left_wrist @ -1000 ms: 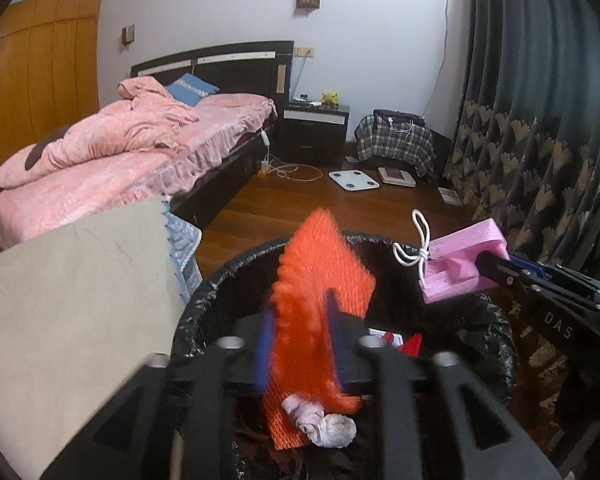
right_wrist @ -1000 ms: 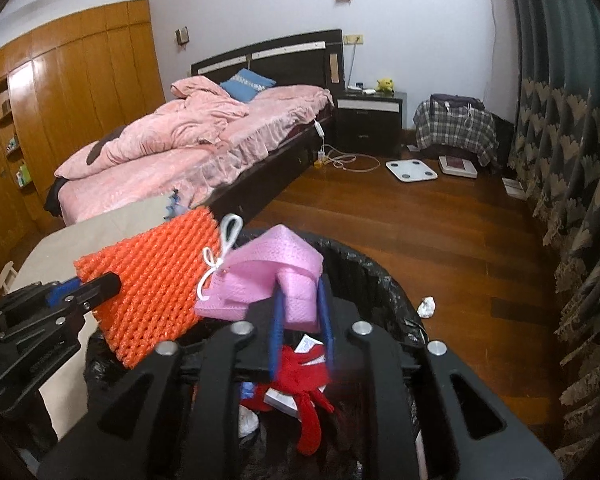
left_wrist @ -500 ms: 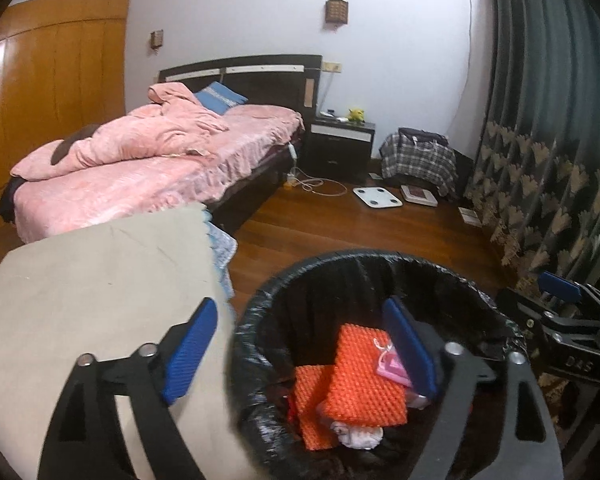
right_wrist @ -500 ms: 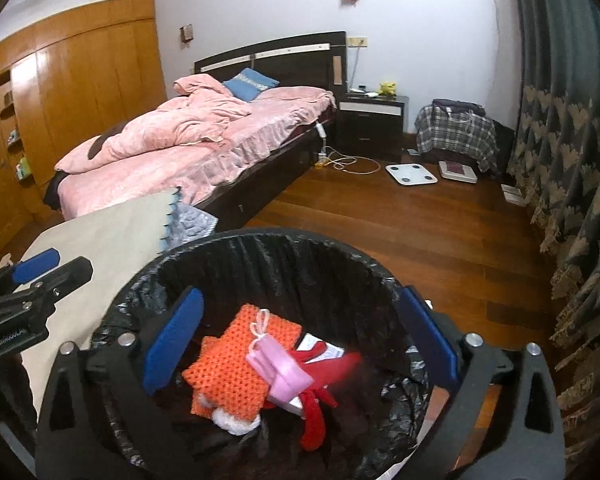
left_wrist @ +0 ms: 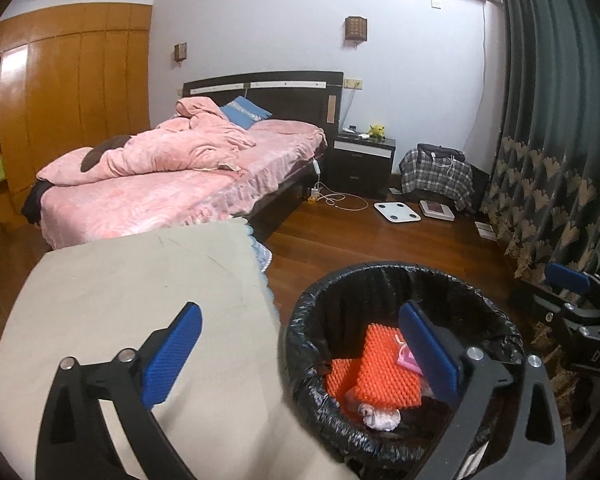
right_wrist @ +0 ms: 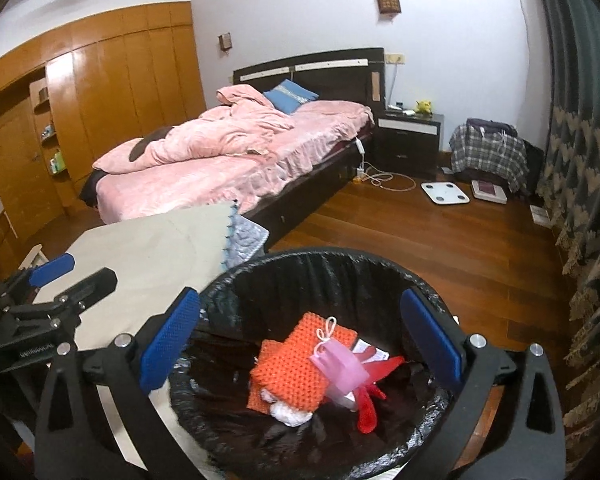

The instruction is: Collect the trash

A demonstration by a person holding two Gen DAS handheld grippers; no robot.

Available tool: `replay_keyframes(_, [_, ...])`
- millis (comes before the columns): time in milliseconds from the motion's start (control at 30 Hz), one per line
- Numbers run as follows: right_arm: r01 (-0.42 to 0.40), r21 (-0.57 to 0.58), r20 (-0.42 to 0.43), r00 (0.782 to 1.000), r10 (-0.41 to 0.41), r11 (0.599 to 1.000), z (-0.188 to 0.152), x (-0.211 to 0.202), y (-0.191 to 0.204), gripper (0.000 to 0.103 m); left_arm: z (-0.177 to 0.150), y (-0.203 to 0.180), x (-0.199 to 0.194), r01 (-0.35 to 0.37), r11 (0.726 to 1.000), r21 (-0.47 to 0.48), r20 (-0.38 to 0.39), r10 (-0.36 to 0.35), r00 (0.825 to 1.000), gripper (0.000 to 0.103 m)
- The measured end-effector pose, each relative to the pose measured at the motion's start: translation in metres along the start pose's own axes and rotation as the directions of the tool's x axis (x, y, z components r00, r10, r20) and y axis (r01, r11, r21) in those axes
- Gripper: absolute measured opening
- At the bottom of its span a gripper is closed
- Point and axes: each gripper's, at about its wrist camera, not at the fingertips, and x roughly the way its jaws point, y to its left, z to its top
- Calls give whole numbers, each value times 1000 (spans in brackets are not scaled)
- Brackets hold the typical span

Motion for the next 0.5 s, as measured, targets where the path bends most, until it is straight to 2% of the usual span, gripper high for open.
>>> replay_keyframes(500, [-23,-42,28,999,24,999,10,-28,22,98,2,5,-45,-44,999,1,71,44,997,97])
